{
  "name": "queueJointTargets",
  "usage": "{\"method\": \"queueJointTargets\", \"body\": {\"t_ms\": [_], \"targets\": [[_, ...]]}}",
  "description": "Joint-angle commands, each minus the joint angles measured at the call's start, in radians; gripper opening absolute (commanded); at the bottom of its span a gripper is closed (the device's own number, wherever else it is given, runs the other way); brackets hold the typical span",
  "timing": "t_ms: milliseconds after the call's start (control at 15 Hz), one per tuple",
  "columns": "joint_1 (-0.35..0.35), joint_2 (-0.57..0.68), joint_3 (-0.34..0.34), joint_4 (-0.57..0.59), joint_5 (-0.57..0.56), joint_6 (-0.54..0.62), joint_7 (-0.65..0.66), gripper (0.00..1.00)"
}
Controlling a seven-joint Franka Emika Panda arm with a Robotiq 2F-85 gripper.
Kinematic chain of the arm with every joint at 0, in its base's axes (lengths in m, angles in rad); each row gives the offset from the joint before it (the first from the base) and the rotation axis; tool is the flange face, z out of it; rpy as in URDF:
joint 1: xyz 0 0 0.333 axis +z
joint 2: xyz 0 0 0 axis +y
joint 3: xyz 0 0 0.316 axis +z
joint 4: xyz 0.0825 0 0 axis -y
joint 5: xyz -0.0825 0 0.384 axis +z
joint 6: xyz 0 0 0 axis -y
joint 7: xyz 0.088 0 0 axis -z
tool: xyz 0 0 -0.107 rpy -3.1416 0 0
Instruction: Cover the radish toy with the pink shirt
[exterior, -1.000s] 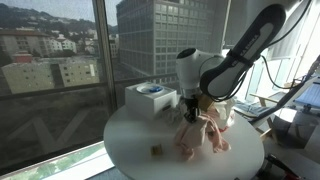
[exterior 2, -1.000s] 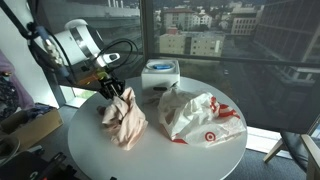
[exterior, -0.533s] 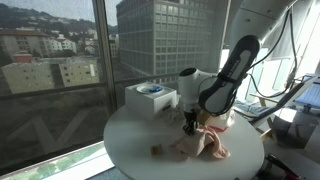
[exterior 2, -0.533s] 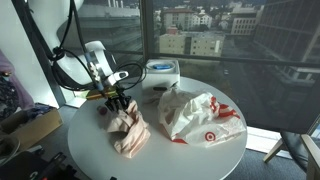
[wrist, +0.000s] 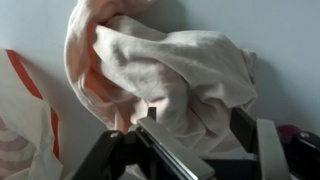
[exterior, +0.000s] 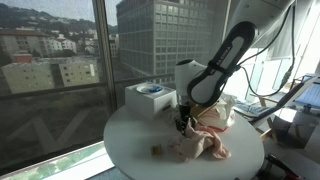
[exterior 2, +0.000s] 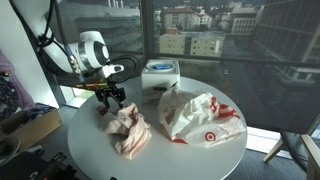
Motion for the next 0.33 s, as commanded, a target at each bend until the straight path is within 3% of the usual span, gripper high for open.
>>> {"method": "queueJointTargets", "body": {"t_ms": [0,267], "targets": [[0.029,-0.134,0.015,-0.037,0.085,-0.086,-0.019,1.0],[0.036,-0.203,0.03,-0.032,0.095,-0.166,0.005,1.0]]}}
